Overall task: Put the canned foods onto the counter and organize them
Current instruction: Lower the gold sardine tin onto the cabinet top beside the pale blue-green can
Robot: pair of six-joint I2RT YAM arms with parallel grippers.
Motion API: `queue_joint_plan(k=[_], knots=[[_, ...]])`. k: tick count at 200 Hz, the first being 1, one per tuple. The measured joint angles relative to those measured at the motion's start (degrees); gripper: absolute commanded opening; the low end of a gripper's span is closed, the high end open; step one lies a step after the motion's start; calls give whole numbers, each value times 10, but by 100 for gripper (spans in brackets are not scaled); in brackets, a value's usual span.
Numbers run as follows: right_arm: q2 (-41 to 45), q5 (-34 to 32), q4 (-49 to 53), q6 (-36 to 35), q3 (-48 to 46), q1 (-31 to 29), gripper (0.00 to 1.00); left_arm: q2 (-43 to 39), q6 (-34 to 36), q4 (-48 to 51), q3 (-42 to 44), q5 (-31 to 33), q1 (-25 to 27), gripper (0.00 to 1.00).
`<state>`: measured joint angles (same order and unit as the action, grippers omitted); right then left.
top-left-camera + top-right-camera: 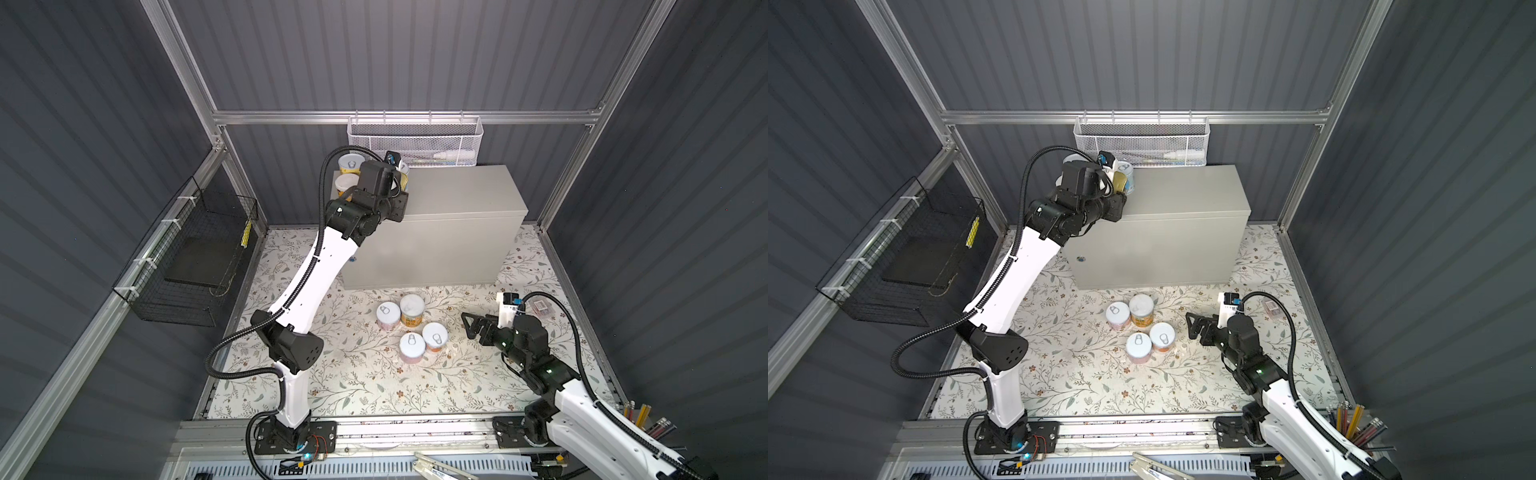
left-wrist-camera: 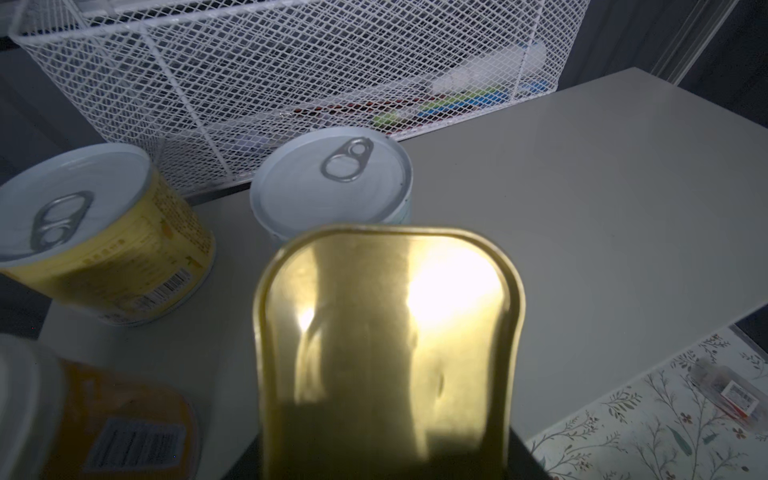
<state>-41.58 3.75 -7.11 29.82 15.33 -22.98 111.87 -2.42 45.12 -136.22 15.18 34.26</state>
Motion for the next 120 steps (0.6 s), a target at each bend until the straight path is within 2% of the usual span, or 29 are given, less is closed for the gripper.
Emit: queue_joint_plan(k=[15, 59, 120], knots=[[-9, 2, -2, 0, 0, 0, 99, 4, 3, -11, 0, 3, -5, 60], [-19, 4, -4, 0, 2, 0, 99, 9, 8, -23, 10, 7, -9, 96], [-40, 6, -6, 2, 10, 0, 99, 9, 7, -34, 29, -1, -10, 100]])
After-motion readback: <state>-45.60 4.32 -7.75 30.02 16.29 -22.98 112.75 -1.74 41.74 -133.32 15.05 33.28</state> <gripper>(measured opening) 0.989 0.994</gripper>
